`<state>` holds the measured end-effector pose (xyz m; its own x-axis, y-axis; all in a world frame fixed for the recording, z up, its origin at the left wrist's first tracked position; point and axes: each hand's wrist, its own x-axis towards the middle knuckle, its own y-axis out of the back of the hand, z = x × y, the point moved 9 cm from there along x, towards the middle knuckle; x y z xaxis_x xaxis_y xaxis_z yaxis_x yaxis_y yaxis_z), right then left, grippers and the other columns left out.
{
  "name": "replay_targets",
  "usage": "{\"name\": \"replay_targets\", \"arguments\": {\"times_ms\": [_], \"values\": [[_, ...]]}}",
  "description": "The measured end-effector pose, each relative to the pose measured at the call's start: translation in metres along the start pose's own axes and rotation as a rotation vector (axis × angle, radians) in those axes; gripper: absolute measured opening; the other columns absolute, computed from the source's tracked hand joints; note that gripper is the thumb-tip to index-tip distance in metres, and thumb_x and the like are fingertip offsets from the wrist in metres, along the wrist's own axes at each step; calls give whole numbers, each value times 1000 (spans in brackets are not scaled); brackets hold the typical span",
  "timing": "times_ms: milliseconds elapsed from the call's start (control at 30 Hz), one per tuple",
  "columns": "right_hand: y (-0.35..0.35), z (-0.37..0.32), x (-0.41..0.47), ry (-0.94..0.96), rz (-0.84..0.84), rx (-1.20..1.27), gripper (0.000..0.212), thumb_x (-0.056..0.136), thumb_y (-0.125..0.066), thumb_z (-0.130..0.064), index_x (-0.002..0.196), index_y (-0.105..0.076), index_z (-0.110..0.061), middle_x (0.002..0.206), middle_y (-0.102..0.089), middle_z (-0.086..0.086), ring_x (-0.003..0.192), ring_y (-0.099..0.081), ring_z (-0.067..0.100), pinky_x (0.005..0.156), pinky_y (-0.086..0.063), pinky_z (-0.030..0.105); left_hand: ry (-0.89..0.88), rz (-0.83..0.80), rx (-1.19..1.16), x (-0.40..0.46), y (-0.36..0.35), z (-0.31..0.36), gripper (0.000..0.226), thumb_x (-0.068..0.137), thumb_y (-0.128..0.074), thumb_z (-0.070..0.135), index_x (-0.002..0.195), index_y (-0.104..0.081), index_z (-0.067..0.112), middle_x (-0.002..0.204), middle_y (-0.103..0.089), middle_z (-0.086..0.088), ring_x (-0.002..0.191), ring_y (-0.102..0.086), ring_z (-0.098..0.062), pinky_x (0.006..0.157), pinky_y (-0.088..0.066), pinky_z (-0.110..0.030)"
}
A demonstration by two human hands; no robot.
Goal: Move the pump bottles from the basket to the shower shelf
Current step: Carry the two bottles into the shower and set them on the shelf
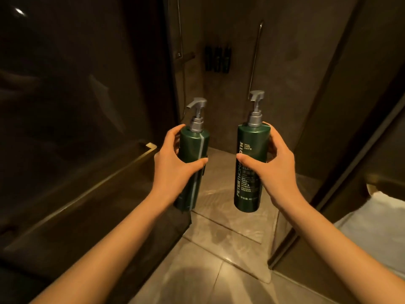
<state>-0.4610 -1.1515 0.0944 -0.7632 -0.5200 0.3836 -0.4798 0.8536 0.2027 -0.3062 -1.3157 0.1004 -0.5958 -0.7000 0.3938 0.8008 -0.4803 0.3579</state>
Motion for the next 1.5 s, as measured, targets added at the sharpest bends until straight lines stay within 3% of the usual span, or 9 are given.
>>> {"name": "replay_targets", "arguments": {"times_ms": [100,233,400,533,800,1033,1133,1333,1500], "values": [[-8,25,48,-32,35,-15,75,68,-82,-17,133,-46,-29,117,-61,-15,106,-56,-5,87,-46,15,3,-43,-47,59,-27,-23,82,62,-84,17,130,-41,32,118,-50,22,110,-49,4,91,-38,-11],[-16,77,115,-97,49,-46,75,68,-81,-14,133,-47,-29,115,-61,-15,104,-55,-7,80,-44,6,66,-82,-125,132,-70,-69,85,62,-84,13,133,-41,31,112,-48,29,96,-47,23,79,-38,2],[-25,140,229,-107,87,-18,74,66,-81,-11,130,-49,-32,113,-62,-15,102,-58,-4,83,-46,19,76,-85,-147,231,-137,-111,83,60,-85,11,128,-44,32,110,-53,29,100,-51,19,83,-43,-4],[-33,162,333,-85,96,4,70,66,-79,-9,125,-52,-36,106,-65,-19,97,-61,-6,89,-51,27,103,-52,-185,324,-178,-118,81,61,-84,9,129,-45,30,120,-57,19,110,-54,4,97,-46,-23],[-62,209,474,-44,3,1,75,66,-80,-14,131,-48,-36,119,-62,-16,110,-57,-2,98,-48,32,148,48,-172,449,-215,-160,83,61,-84,12,129,-44,35,114,-52,28,106,-52,9,92,-44,-17],[-112,264,585,-59,-88,5,77,64,-83,-18,131,-48,-35,119,-62,-17,109,-57,-4,96,-49,29,199,153,-163,557,-228,-215,85,62,-83,9,133,-43,29,125,-50,15,111,-48,0,83,-38,-7],[-142,259,660,14,-122,10,78,65,-83,-16,132,-48,-33,120,-61,-19,109,-55,-8,92,-46,18,162,189,-173,623,-224,-226,87,62,-83,10,135,-41,31,123,-50,17,101,-50,8,78,-40,-7],[-213,249,778,104,-210,45,78,66,-83,-16,133,-47,-32,126,-60,-14,116,-54,-2,94,-45,16,133,296,-150,731,-201,-242,87,60,-85,11,131,-42,38,120,-54,24,109,-52,9,92,-46,-18],[-283,236,837,136,-330,155,80,65,-83,-19,134,-45,-34,123,-57,-23,114,-52,-7,89,-43,12,132,414,-107,773,-157,-246,86,59,-85,10,127,-43,41,113,-55,27,101,-53,19,80,-45,-2]]}}
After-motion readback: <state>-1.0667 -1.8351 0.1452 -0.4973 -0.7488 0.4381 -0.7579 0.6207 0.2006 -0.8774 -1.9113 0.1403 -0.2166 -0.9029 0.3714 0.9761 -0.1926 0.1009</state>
